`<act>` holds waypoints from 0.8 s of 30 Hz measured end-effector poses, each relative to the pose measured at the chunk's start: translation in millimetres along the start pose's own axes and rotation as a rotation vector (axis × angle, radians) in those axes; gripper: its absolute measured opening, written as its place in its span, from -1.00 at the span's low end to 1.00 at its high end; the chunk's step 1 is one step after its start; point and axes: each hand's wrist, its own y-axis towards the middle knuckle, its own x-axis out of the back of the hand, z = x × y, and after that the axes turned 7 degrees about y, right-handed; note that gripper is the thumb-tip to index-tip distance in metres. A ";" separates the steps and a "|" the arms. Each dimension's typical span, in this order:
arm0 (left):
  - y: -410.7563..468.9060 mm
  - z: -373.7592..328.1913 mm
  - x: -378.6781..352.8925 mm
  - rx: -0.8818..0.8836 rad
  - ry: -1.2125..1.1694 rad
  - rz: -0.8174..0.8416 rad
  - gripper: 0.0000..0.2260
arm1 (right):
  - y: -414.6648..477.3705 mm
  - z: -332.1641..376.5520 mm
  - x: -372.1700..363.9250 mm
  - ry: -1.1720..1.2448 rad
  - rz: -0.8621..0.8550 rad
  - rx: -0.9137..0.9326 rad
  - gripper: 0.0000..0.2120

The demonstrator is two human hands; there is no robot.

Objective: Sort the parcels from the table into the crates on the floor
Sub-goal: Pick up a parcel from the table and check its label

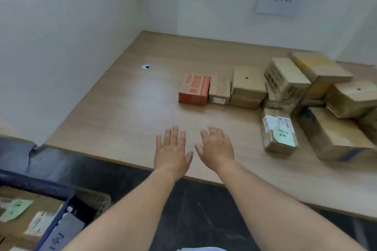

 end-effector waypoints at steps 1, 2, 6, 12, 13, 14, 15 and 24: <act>9.8 -16.7 3.6 -0.022 0.004 -0.007 -0.38 | 1.6 -19.1 4.1 0.001 -0.013 -0.024 -0.48; 19.7 -33.1 7.2 -0.041 0.006 -0.014 -0.38 | 3.4 -38.1 8.6 0.000 -0.028 -0.047 -0.48; 53.0 -98.7 17.9 -0.108 0.021 -0.025 -0.38 | 8.6 -107.4 24.8 0.018 -0.064 -0.130 -0.50; 83.3 -183.9 24.5 -0.205 -0.010 -0.020 -0.39 | 6.0 -194.1 41.9 0.000 -0.129 -0.224 -0.50; 87.0 -194.4 25.5 -0.222 -0.022 -0.016 -0.39 | 4.1 -206.4 44.3 -0.011 -0.142 -0.249 -0.50; 90.5 -203.6 26.5 -0.237 -0.032 -0.014 -0.39 | 2.3 -217.6 46.2 -0.021 -0.151 -0.279 -0.50; 94.2 -211.4 27.6 -0.251 -0.040 -0.015 -0.39 | 0.5 -227.8 47.2 -0.026 -0.158 -0.313 -0.50; 133.3 -243.4 26.1 -0.326 -0.062 0.016 -0.41 | 4.2 -269.6 31.9 0.041 -0.117 -0.654 -0.30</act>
